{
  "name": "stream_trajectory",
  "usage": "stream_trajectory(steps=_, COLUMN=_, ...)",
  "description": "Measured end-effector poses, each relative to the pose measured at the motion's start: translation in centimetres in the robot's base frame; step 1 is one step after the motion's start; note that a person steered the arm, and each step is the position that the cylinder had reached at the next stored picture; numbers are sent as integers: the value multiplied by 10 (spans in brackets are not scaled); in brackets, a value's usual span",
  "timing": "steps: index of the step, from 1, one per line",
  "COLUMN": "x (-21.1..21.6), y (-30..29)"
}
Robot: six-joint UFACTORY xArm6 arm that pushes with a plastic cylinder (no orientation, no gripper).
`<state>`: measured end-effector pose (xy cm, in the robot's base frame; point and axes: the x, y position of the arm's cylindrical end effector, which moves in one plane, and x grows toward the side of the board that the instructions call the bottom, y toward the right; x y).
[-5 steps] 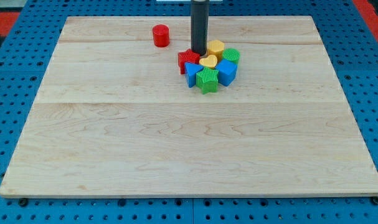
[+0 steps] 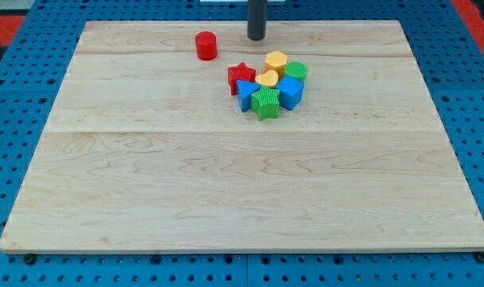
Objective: Move red circle between red star and yellow hexagon
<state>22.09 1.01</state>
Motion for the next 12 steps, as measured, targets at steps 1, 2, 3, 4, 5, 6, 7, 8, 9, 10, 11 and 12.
stream_trajectory(steps=1, x=-8, y=-40)
stream_trajectory(steps=2, x=-11, y=-89)
stream_trajectory(steps=3, x=5, y=-105)
stream_trajectory(steps=4, x=20, y=-100)
stream_trajectory(steps=5, x=33, y=-88)
stream_trajectory(steps=6, x=33, y=-73)
stream_trajectory(steps=7, x=34, y=-58)
stream_trajectory(steps=8, x=35, y=-50)
stream_trajectory(steps=9, x=35, y=-44)
stream_trajectory(steps=10, x=37, y=-36)
stream_trajectory(steps=11, x=46, y=-31)
stream_trajectory(steps=12, x=53, y=-28)
